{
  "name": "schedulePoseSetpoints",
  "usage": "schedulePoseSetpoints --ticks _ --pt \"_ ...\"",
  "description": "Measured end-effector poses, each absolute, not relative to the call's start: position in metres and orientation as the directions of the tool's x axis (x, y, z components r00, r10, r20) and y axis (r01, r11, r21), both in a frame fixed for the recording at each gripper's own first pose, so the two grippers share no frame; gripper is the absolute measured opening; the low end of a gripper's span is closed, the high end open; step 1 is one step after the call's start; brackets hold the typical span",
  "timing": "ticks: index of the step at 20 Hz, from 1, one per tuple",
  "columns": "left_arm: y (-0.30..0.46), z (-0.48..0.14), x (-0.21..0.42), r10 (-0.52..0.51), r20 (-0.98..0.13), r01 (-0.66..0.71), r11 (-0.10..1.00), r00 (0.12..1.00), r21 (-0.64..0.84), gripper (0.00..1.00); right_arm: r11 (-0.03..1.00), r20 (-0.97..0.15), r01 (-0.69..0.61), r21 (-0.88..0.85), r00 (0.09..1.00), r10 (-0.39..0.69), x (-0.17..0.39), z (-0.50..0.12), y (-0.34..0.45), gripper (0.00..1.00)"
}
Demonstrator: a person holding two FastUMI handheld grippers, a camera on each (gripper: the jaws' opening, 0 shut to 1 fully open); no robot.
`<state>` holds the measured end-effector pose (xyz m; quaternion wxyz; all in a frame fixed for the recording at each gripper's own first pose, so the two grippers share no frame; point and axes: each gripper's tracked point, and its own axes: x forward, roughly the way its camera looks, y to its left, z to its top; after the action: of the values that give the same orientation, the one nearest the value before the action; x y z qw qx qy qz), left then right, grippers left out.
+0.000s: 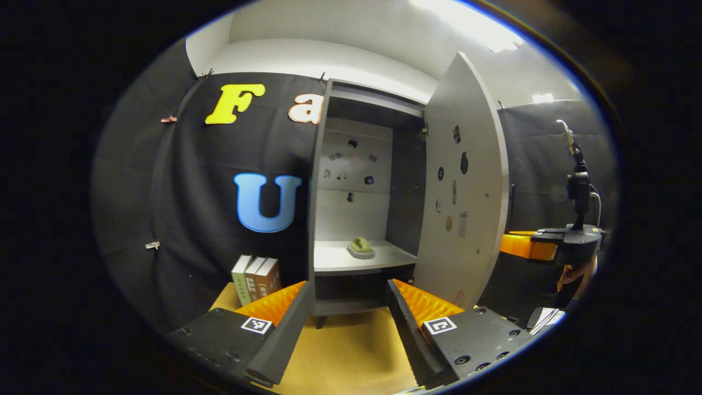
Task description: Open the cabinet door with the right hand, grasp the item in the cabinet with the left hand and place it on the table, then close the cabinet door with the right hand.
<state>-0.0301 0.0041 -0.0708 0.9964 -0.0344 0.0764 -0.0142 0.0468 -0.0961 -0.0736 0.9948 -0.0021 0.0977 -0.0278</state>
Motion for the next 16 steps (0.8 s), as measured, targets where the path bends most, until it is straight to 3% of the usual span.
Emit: schedulePoseSetpoints --ticks 2,5,7,11,12,14,15,16 --pt "-0.014 -0.072 -0.010 -0.054 -0.148 0.044 0.997 0.988 -0.067 0.81 0.997 -0.195 0.076 -0.030 0.978 -0.080 0.044 -0.071 -0.121 0.13" --pt "-0.036 -0.077 0.029 -0.075 -0.147 0.068 0.996 0.986 -0.053 0.85 0.994 -0.168 0.104 -0.044 0.980 -0.110 0.037 -0.061 -0.158 0.13" --pt "-0.049 -0.080 0.057 -0.079 -0.147 0.072 0.996 0.986 -0.053 0.85 0.992 -0.171 0.110 -0.058 0.978 -0.119 0.034 -0.059 -0.186 0.07" --pt "-0.066 -0.078 0.124 -0.094 -0.140 0.093 0.996 0.986 -0.012 0.85 0.995 -0.197 0.080 0.057 0.978 -0.067 0.033 -0.061 -0.205 0.07" --pt "-0.064 -0.078 0.145 -0.086 -0.141 0.088 0.996 0.986 0.010 0.89 0.996 -0.196 0.065 0.054 0.979 -0.054 0.032 -0.061 -0.207 0.07" --pt "-0.066 -0.078 0.182 -0.090 -0.147 0.094 0.995 0.985 0.026 0.81 0.998 -0.199 -0.007 0.066 0.980 0.020 0.033 -0.060 -0.196 0.13" --pt "-0.068 -0.076 0.201 -0.095 -0.151 0.101 0.994 0.984 0.036 0.84 0.997 -0.202 -0.036 0.063 0.978 0.048 0.030 -0.061 -0.199 0.13" --pt "-0.067 -0.074 0.218 -0.092 -0.159 0.102 0.993 0.983 0.055 0.81 0.997 -0.212 -0.057 0.057 0.975 0.068 0.027 -0.062 -0.203 0.13"
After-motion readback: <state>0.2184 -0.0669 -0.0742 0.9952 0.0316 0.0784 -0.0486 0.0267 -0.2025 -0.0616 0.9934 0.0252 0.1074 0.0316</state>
